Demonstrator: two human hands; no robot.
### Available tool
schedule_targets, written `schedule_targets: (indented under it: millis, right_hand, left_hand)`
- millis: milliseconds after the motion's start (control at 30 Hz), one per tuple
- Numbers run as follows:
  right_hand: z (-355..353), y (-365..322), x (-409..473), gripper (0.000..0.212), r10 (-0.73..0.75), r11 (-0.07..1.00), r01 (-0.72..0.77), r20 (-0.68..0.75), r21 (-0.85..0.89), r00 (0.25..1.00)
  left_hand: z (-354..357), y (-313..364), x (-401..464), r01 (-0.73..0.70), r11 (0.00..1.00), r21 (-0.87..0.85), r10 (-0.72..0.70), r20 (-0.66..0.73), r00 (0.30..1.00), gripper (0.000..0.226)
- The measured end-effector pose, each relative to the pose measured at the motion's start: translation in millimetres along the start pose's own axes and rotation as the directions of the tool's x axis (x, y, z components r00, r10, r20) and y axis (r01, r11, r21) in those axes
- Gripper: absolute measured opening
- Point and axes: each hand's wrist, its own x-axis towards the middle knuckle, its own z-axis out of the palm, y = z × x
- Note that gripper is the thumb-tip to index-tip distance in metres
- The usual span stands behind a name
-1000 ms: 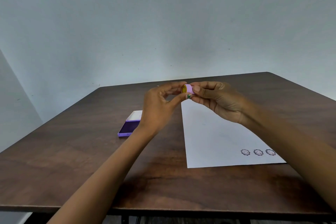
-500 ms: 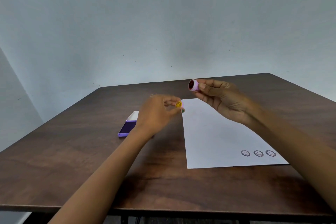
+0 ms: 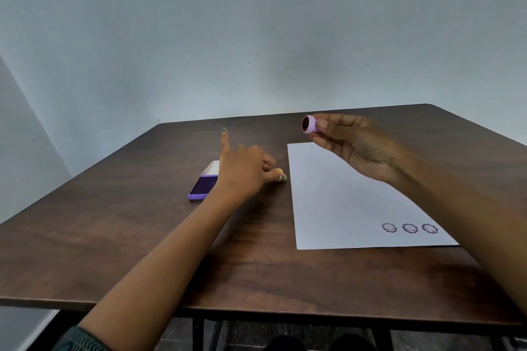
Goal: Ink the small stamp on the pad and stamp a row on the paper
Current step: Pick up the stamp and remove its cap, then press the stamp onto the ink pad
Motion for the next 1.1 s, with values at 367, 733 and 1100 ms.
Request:
schedule_targets:
  millis: [367, 733, 1100]
  right_hand:
    - [9.3, -2.8, 0.8, 0.015, 0.060, 0.998, -0.060, -0.060, 0.007, 0.996]
    - [83.5, 16.4, 19.9, 0.029, 0.089, 0.831, -0.042, 0.058, -0.555, 0.994]
    - [116.0, 50.4, 26.1, 0.026, 0.050, 0.322, 0.126, 0.149, -0.938, 0.988]
  left_hand:
    - [-40.1, -25.1, -7.3, 0.044, 0.810, -0.585, -0.119, -0.089, 0.989, 0.022]
    - [-38.6, -133.1, -51.0, 0.270, 0.734, -0.624, -0.076, 0.319, 0.945, 0.079]
    - [-28.2, -132.3, -59.9, 0.175, 0.769, -0.614, 0.048, 0.328, 0.943, 0.043]
